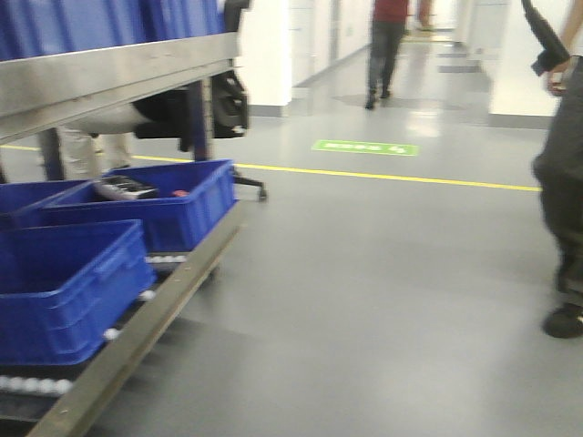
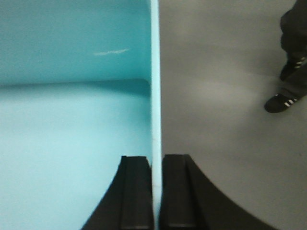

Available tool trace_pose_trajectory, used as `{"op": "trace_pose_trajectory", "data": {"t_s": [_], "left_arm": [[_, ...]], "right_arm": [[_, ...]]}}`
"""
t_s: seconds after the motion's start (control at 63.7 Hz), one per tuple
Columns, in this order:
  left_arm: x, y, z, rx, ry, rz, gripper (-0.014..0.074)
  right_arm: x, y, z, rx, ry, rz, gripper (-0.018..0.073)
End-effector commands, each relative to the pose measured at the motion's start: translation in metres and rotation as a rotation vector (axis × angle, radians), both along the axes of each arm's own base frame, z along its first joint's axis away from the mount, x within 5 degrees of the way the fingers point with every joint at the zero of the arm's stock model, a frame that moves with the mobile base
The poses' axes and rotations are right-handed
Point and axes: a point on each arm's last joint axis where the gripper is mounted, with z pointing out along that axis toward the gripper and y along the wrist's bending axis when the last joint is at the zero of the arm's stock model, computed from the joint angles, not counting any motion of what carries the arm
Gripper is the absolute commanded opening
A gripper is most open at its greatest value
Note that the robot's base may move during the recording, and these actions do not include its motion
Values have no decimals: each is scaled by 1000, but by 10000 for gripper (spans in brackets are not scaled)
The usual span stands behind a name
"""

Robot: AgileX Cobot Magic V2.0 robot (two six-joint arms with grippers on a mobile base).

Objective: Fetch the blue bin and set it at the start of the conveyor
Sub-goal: 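Drive through the corridor carrying the bin in both grippers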

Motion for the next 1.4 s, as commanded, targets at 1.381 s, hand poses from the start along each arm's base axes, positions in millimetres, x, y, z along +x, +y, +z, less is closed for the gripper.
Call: {"op": "trace_pose_trajectory", "data": {"t_s": [1.381], "left_arm": [[-5, 1, 11, -4, -58, -5, -111]], "right_arm": [[-4, -4, 11, -11, -60, -6, -151]]}}
